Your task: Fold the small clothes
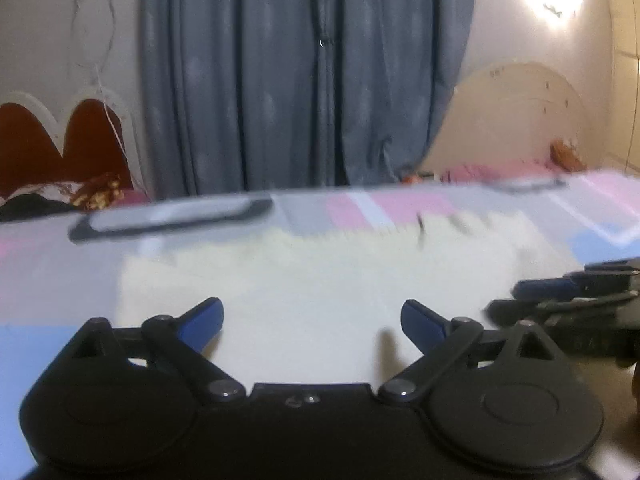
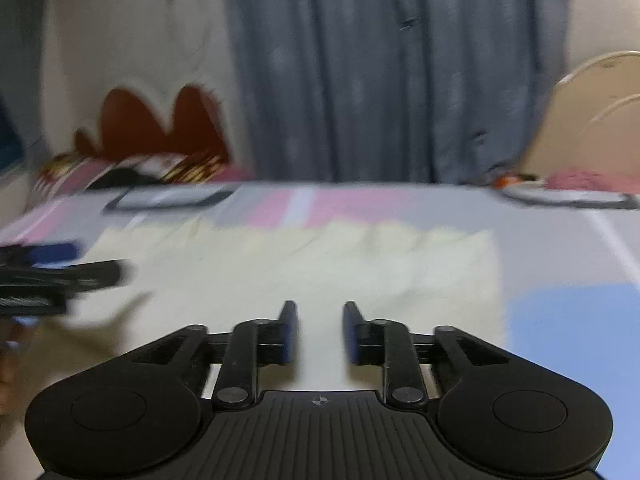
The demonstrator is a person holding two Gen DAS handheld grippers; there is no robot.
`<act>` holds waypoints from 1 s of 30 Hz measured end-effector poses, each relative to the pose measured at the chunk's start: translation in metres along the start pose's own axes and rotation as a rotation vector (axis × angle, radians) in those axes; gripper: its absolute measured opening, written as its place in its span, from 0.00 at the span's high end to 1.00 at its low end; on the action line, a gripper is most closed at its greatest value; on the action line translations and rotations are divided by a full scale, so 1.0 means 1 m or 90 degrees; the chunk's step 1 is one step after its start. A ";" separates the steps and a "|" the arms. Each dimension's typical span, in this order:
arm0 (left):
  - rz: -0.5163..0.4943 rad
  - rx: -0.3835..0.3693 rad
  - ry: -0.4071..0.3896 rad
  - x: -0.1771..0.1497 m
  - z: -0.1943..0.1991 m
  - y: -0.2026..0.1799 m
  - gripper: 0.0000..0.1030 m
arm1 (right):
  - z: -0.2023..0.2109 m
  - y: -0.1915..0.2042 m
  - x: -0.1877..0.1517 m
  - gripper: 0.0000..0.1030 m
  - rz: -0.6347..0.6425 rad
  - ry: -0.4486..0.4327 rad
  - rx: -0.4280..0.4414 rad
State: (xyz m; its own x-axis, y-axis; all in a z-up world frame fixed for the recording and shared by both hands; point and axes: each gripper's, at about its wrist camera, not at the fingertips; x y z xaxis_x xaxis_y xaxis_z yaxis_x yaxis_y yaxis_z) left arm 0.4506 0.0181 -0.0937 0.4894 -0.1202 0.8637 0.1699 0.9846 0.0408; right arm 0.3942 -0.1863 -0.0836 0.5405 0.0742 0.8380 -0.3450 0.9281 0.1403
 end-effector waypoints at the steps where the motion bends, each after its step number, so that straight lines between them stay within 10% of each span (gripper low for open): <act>1: 0.007 0.007 0.025 -0.007 -0.003 0.001 0.11 | -0.002 0.009 -0.002 0.60 0.013 0.003 -0.010; 28: 0.043 0.073 0.058 -0.024 0.020 0.043 0.16 | 0.047 -0.072 -0.018 0.70 -0.120 -0.009 -0.099; 30: 0.048 0.075 0.055 -0.023 0.022 0.044 0.16 | 0.048 -0.072 -0.017 0.86 -0.109 -0.014 -0.090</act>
State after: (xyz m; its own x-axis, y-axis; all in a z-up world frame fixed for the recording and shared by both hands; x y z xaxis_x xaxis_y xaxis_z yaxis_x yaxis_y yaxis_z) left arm 0.4283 0.0674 -0.1008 0.5694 -0.0510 0.8205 0.0307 0.9987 0.0407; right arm 0.3728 -0.2718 -0.0830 0.5650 -0.0956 0.8195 -0.1370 0.9686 0.2074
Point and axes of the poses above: each gripper's, at about its wrist camera, not at the fingertips, and z roughly against the way its jaws point, y to its left, x to its top, and after that the axes turned 2 degrees about -y, right-handed
